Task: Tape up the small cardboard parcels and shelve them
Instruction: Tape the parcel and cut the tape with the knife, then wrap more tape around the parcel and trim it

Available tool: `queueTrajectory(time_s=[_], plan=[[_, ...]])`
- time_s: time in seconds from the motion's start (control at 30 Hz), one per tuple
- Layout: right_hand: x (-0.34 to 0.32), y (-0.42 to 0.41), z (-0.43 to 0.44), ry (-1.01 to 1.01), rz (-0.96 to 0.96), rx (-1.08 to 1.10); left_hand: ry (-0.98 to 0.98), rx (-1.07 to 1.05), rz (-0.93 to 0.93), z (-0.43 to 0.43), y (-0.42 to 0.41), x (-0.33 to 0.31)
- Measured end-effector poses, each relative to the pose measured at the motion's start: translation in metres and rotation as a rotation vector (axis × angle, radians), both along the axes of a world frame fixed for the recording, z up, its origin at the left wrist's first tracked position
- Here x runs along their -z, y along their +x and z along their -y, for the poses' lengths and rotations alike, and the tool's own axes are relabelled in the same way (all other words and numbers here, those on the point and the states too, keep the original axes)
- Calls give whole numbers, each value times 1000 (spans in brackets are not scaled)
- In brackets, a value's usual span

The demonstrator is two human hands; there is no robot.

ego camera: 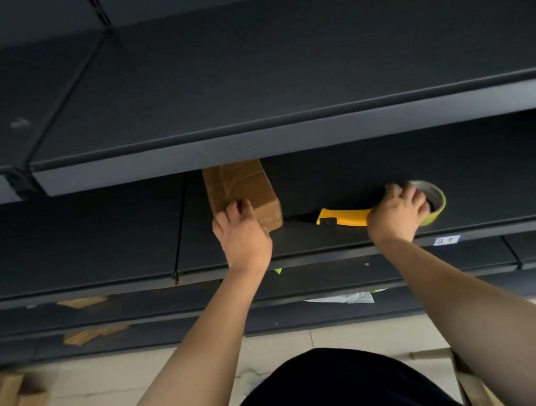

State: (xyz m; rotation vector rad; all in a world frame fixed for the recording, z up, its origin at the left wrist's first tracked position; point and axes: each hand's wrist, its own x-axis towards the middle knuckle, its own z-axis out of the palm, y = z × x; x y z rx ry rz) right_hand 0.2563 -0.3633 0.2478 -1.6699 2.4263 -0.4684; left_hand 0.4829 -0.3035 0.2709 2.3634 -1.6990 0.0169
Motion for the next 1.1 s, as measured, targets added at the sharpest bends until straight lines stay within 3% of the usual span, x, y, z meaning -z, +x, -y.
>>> queueTrajectory(time_s=[0.13, 0.27, 0.37, 0.47, 0.53, 0.63, 0.73, 0.8, 1.1], plan=[[-13, 67, -5, -54, 342, -271, -200, 29, -201, 0, 6, -6], [-25, 121, -9, 338, 687, -345, -100, -51, -272, 10, 43, -8], [-25, 147, -9, 437, 858, -266, -108, 26, -187, 3, 47, -6], [-23, 161, -9, 416, 893, -207, -240, 13, -173, -5, 45, -6], [-22, 164, -8, 402, 907, -187, -283, -128, -239, -2, 56, -10], [-26, 167, -3, 428, 958, -197, -117, -356, -374, 12, 88, -15], [-29, 172, -1, 455, 981, -217, 58, -420, -660, 24, 113, -15], [-30, 174, -1, 450, 996, -200, 98, -433, -749, 29, 119, -12], [-26, 194, -9, 355, 925, -84, 20, -390, -605, 24, 115, -4]])
